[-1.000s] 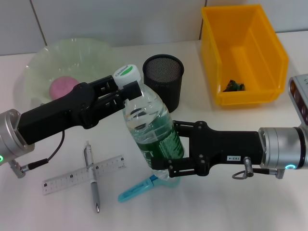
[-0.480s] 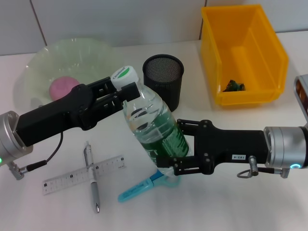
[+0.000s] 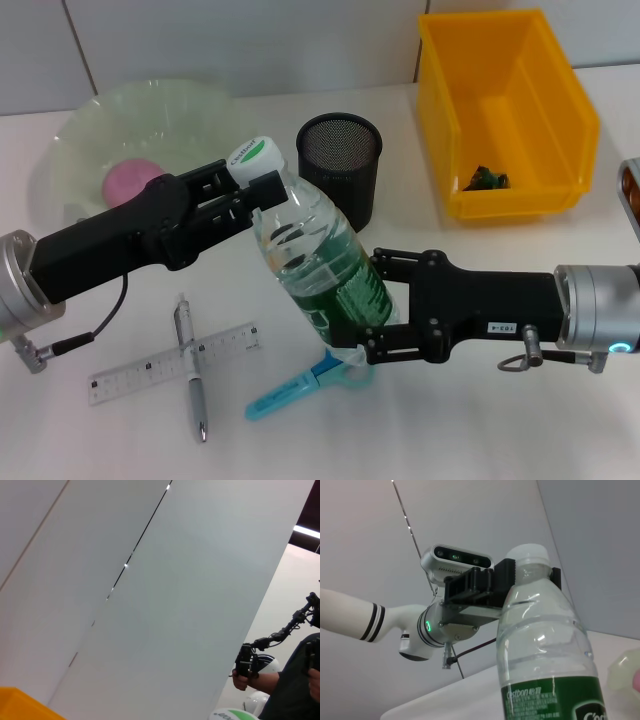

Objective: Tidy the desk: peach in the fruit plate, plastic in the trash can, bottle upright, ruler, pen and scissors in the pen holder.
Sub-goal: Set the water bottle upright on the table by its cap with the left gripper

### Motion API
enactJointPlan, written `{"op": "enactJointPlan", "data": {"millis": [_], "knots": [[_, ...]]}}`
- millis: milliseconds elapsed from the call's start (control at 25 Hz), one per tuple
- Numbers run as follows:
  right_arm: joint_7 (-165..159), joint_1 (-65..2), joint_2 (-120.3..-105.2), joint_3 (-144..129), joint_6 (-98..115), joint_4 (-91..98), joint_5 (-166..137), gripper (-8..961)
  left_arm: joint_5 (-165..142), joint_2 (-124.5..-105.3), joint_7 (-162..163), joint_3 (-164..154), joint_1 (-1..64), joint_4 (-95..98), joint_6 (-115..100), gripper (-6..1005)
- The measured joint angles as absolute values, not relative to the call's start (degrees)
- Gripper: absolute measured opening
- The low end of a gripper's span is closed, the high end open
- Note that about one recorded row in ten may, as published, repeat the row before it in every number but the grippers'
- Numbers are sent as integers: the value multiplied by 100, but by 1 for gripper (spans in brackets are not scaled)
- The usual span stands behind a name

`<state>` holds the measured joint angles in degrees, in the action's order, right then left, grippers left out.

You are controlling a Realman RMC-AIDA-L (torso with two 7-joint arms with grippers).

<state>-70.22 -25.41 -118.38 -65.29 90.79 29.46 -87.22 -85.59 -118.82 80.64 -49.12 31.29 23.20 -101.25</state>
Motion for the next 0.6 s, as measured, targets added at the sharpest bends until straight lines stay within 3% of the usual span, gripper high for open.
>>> {"op": "enactJointPlan", "data": {"millis": [600], "knots": [[-7021, -2490, -11784, -6450, 9186, 2950, -8711, 815, -8559, -11874, 8063, -4884, 3118, 2322, -10135, 440]]}}
